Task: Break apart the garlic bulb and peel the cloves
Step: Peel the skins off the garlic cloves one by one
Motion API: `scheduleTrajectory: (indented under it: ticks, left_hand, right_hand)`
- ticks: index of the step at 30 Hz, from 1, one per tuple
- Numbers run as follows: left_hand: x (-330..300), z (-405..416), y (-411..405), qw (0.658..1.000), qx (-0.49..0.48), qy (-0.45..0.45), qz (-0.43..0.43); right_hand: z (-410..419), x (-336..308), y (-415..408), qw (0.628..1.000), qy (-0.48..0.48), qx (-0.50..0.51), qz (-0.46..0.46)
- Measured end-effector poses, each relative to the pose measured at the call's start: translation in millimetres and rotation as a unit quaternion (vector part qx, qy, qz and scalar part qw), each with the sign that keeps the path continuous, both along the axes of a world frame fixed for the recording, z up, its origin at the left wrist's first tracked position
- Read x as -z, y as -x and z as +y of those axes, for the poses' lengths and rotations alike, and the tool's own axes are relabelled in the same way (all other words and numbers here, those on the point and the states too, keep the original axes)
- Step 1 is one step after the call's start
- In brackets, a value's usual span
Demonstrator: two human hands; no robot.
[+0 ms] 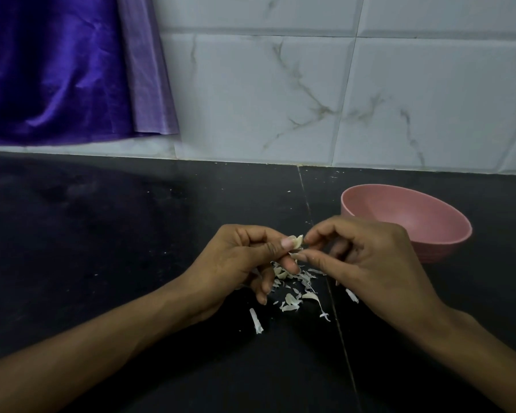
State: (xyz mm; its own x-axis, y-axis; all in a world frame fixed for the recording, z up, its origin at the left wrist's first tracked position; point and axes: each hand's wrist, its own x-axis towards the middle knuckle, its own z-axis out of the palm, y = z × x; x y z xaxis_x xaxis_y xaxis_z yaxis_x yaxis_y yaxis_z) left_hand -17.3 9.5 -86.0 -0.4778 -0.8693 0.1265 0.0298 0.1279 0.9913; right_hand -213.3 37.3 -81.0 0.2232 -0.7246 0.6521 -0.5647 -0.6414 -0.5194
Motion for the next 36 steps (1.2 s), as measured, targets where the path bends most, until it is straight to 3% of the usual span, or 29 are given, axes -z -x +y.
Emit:
scheduleTrajectory:
  ticks: [15, 23, 29, 36]
  left_hand:
    - [-2.0, -1.8, -1.2, 0.999, -0.017, -0.025, 0.031]
    - [-1.5, -3.0, -1.2, 0.999, -0.030, -0.024, 0.031]
    - [-0.4, -3.3, -0.3, 1.000, -0.023, -0.014, 0.014]
    - [0.3, 0.2, -0.6, 1.000, 0.004, -0.003, -0.005]
  right_hand:
    - [0.2, 3.5, -1.6, 0.997, 0.048, -0.012, 0.060]
    - [-1.4, -2.0, 5.0, 0.999, 0.019, -0.006, -0.032]
    - [-2.2, -3.8, 4.3, 0.999, 0.049, -0.012, -0.006]
    - [0.0, -2.3, 1.4, 0.999, 0.019, -0.034, -0.018]
